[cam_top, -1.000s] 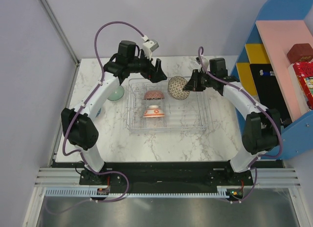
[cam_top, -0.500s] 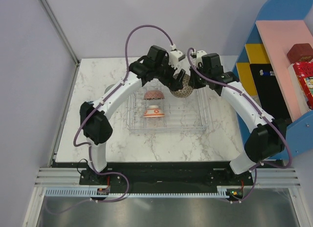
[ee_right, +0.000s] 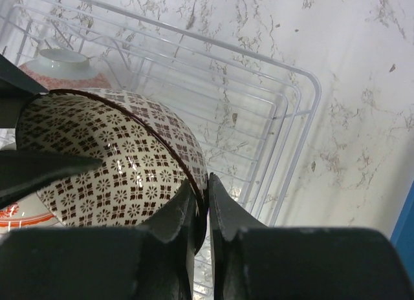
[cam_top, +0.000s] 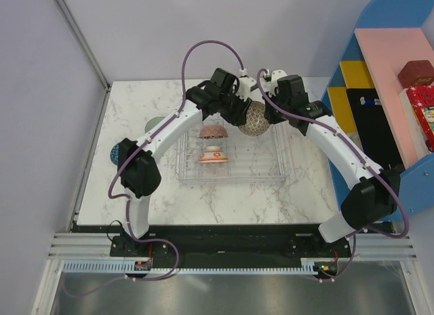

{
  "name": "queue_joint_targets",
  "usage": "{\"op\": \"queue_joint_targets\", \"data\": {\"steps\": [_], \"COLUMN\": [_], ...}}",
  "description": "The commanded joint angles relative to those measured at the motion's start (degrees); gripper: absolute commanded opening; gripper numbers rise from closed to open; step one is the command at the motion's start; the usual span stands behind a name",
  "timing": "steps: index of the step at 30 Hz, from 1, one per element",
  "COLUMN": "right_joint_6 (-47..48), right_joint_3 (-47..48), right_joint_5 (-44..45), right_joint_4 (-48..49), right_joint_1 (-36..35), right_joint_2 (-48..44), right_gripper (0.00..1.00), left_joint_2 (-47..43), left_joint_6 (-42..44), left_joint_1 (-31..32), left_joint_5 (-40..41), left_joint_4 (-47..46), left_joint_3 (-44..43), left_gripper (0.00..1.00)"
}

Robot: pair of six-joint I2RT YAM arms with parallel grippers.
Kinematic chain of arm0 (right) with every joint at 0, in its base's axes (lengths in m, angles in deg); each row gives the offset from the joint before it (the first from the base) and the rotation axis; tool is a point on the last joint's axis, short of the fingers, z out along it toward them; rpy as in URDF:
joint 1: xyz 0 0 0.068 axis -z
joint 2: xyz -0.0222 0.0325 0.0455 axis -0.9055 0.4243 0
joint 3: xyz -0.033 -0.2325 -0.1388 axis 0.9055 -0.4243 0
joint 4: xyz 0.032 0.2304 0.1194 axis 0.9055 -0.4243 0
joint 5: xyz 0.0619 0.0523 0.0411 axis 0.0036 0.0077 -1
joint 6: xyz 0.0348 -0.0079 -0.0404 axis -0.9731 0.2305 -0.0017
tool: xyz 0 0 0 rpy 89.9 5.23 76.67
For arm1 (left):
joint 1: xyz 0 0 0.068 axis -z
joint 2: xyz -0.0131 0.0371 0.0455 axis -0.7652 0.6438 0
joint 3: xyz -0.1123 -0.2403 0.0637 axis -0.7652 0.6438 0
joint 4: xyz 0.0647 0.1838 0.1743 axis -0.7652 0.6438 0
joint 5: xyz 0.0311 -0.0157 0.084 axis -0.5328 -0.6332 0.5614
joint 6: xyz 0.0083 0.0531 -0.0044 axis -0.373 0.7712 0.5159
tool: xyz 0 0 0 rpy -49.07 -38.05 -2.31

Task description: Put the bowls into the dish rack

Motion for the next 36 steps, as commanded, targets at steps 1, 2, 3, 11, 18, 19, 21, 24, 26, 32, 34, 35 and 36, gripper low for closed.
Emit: {"op": "queue_joint_targets", "data": {"steps": [1, 2, 3, 11, 18, 19, 21, 24, 26, 32, 34, 35, 36], "right_joint_6": [0.5, 0.5, 0.4, -0.2, 1.8, 2.0, 2.5, 2.5, 2.1, 2.2, 2.6, 2.6, 2.6], "right_joint_3": [2.4, 2.5, 2.6, 4.4, 4.9, 4.9, 4.9, 4.6, 4.4, 4.1, 4.0, 3.8, 3.5], "right_joint_5": [0.3, 0.1, -0.1, -7.4, -13.8, -14.2, -16.2, -19.5, -24.0, -39.2, -44.3, -47.7, -49.3], "right_joint_4": [2.2, 2.2, 2.1, 2.1, 0.6, 0.4, -0.6, -1.2, -1.5, -3.0, -4.0, -4.1, -4.3], "right_joint_1": [-0.4, -0.5, -0.5, -1.3, -1.4, -1.3, -1.1, 0.3, 1.5, 7.6, 9.6, 10.0, 10.6], "right_joint_2": [-2.8, -2.8, -2.7, -2.4, -2.4, -2.5, -2.5, -2.4, -1.9, -0.1, 1.2, 1.7, 2.2], "right_gripper": [0.00, 0.00, 0.00, 0.08, 0.75, 0.79, 0.86, 0.92, 0.94, 0.96, 0.97, 0.98, 0.98], "left_joint_2": [0.0, 0.1, 0.2, 1.3, 0.7, 0.5, -0.3, -1.7, -2.5, -6.0, -6.9, -7.3, -7.5], "left_joint_6": [2.0, 2.0, 1.9, 1.8, 2.7, 3.0, 3.4, 4.2, 4.9, 6.9, 7.3, 7.4, 7.6], "left_joint_1": [-0.2, -0.1, 0.0, 0.4, 0.4, 0.4, 0.4, 0.3, 0.1, -1.3, -2.7, -3.4, -4.1], "left_joint_5": [1.5, 1.4, 1.3, 1.2, -0.5, -0.9, -1.8, -2.9, -3.2, -8.2, -12.1, -13.6, -17.8], "left_joint_4": [0.3, 0.3, 0.2, 0.2, 0.1, 0.1, -0.2, -0.8, -1.1, -2.9, -3.8, -4.1, -4.4], "left_joint_3": [-2.3, -2.3, -2.3, -2.7, -2.6, -2.4, -2.2, -1.4, -0.6, 1.6, 2.2, 2.3, 2.5], "left_gripper": [0.31, 0.27, 0.18, 0.02, 0.02, 0.02, 0.02, 0.02, 0.02, 0.02, 0.02, 0.02, 0.02]}}
